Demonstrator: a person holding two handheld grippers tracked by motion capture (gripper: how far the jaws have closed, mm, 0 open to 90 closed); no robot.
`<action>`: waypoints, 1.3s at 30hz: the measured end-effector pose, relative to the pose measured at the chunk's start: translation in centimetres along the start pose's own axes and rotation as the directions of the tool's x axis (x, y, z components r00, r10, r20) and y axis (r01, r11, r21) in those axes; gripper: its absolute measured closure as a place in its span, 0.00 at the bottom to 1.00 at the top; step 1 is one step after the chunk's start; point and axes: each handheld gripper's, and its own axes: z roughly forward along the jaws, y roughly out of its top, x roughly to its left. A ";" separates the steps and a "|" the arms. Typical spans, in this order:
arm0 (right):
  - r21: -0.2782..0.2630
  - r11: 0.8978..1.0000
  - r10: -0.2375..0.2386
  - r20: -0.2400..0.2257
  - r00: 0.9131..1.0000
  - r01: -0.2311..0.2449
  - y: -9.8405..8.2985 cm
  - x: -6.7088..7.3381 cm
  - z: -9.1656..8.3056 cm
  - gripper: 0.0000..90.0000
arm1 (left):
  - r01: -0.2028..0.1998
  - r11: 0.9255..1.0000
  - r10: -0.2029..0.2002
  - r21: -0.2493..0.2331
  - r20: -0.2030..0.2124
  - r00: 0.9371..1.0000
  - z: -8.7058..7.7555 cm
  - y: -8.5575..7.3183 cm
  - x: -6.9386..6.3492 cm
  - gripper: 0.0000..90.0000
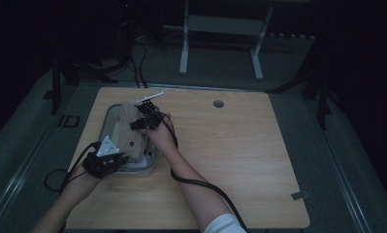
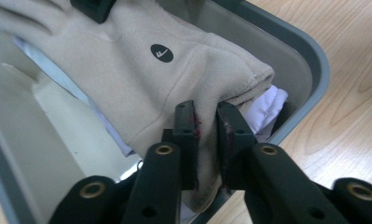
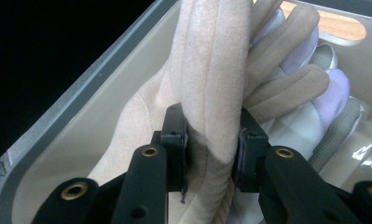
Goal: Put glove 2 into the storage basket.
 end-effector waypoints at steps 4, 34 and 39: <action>-0.017 0.999 -0.030 0.005 1.000 0.030 -0.1 -0.1 -0.2 0.68 | -0.001 1.000 0.001 -0.003 0.001 1.000 0.2 0.1 -0.3 0.72; -0.058 0.959 -0.275 0.033 0.961 0.276 -3.6 -1.4 -7.1 0.19 | 0.104 0.964 -0.085 -0.246 0.089 0.992 -0.4 2.1 -3.1 0.16; -0.063 0.953 -0.293 0.037 0.955 0.295 -4.9 -1.5 -8.1 0.19 | 0.101 0.965 -0.072 -0.241 0.127 0.989 0.3 2.4 -4.1 0.16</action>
